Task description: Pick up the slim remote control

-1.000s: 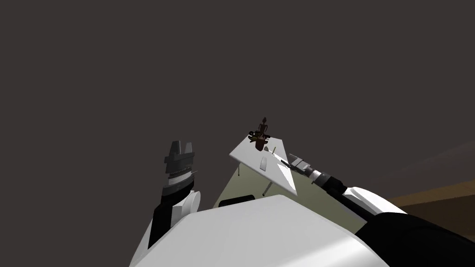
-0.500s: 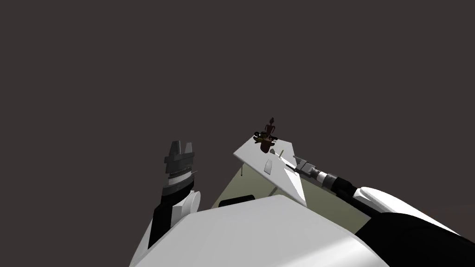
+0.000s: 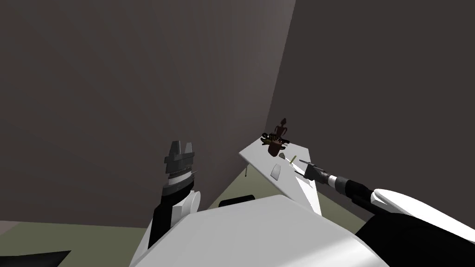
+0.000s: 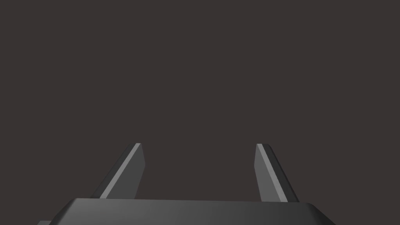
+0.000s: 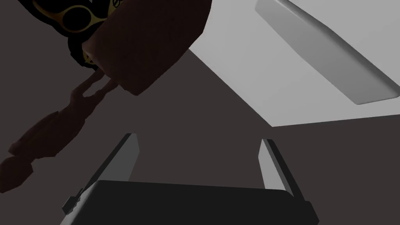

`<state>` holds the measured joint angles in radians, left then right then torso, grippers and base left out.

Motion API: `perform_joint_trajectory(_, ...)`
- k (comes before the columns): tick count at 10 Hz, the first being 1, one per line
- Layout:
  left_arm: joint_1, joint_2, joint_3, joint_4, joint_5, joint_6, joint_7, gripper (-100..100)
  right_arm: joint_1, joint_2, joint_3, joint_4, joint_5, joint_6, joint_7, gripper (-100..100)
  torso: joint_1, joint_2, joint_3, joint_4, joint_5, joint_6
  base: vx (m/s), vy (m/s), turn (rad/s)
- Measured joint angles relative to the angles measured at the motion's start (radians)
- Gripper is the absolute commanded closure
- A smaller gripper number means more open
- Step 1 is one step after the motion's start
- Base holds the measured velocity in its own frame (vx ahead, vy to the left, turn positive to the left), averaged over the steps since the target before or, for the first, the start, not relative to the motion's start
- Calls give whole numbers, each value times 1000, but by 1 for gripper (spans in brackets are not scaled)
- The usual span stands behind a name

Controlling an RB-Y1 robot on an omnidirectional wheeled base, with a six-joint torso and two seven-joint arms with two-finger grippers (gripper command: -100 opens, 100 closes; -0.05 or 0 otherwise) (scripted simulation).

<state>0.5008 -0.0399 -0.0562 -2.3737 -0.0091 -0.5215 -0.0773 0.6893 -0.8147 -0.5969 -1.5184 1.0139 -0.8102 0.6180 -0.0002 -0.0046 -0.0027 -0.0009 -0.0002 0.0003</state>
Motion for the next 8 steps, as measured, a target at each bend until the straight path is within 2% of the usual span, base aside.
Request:
perform_joint_trajectory(2,0,0,0,0,0,0,0,0,20,-27,-10,15,64,-7,32,-100,1,0,0,0,0,0,-1,1,288)
perform_joint_trajectory(3,0,0,0,0,0,0,0,0,14,-32,-13,49,86,-22,60,-100,0,0,0,0,0,2,3,-2,-67)
perform_joint_trajectory(8,0,0,0,0,0,0,0,0,33,-70,-25,153,195,-62,180,-100,1,-1,-1,0,0,2,8,11,280)
